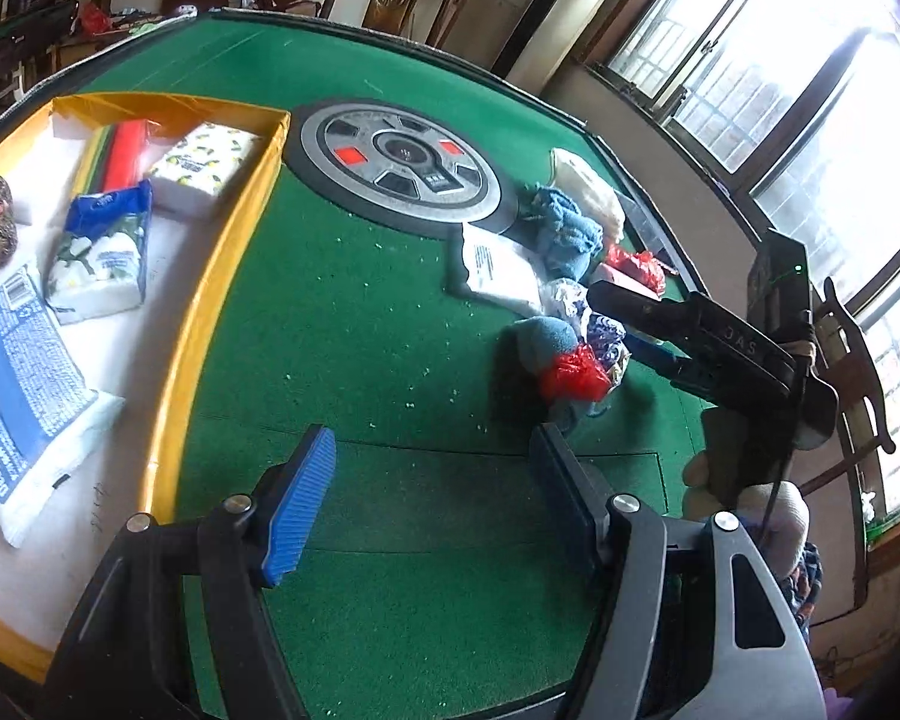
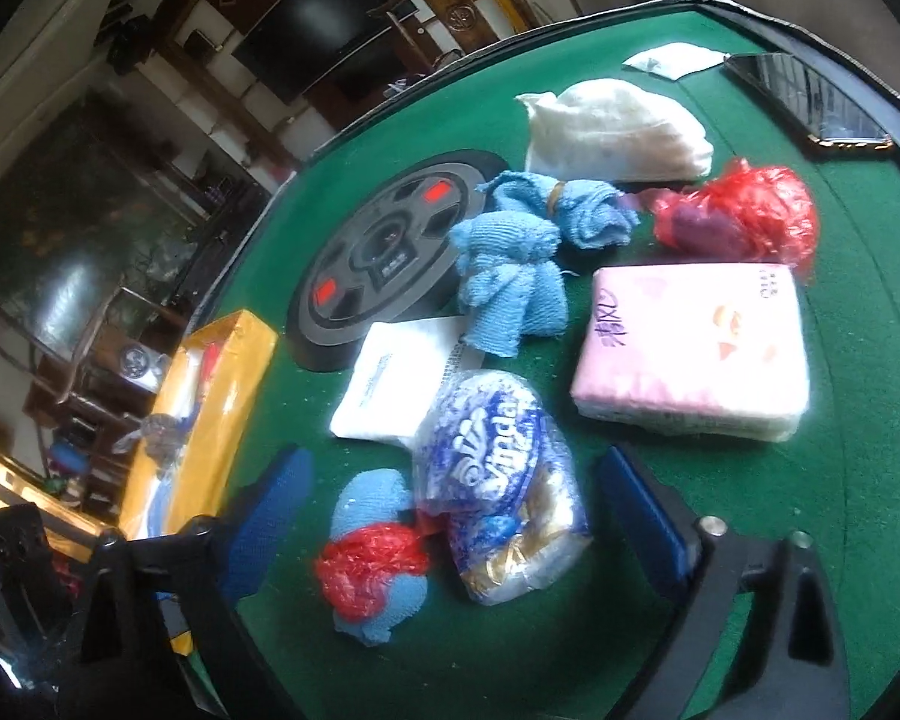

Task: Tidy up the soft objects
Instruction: 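Grasp the blue-and-red knitted item with the left tool while the right tool grasps the blue Vinda bag, then carry both held items into the yellow box and open both tools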

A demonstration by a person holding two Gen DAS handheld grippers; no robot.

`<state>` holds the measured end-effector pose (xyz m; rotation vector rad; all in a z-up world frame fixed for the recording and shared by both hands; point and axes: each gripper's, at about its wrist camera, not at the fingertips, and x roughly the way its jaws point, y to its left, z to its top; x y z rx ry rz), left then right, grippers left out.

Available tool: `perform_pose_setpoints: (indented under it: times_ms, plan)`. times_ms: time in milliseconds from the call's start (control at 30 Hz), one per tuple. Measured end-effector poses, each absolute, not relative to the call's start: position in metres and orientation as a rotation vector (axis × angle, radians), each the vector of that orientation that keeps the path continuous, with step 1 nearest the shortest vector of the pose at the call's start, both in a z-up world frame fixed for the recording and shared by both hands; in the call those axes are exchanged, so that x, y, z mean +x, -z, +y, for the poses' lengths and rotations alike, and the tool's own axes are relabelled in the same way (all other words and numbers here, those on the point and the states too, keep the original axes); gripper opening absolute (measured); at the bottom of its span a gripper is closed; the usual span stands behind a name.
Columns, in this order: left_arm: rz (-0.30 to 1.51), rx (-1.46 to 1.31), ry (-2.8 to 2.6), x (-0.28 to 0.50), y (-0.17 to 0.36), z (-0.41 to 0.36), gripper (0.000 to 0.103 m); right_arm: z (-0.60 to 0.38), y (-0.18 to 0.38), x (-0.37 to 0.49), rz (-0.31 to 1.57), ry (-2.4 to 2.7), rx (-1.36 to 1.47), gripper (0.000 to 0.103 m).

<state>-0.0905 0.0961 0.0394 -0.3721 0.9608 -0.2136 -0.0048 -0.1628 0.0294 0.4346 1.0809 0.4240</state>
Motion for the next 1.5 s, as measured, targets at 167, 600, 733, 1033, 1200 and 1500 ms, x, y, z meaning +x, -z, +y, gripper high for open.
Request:
perform_pose_setpoints:
  times_ms: [167, 600, 733, 1033, 1200, 1500]
  plan:
    - [0.965, -0.349, 0.223, -0.081, -0.040, 0.085, 0.066, -0.168, -0.029, -0.004, 1.084, -0.358, 0.406, 0.057]
    - [1.002, -0.260, 0.296, -0.040, -0.027, 0.026, 0.066, -0.184, -0.023, 0.002, 1.084, -0.361, 0.513, 0.057]
    - [0.975, -0.122, 0.310, -0.024, -0.025, -0.008, 0.066, -0.194, -0.022, 0.003, 1.084, -0.357, 0.557, 0.057]
    - [0.942, -0.075, 0.347, -0.024, -0.026, 0.003, 0.031, -0.198, -0.023, 0.006, 1.062, -0.380, 0.597, 0.060]
    - [0.869, -0.156, 0.342, -0.061, -0.057, 0.055, 0.031, -0.181, -0.022, 0.009, 1.073, -0.402, 0.521, 0.061]
    - [0.797, -0.199, 0.043, -0.126, -0.075, 0.189, 0.032, -0.131, -0.027, 0.002, 1.037, -0.323, 0.184, 0.070]
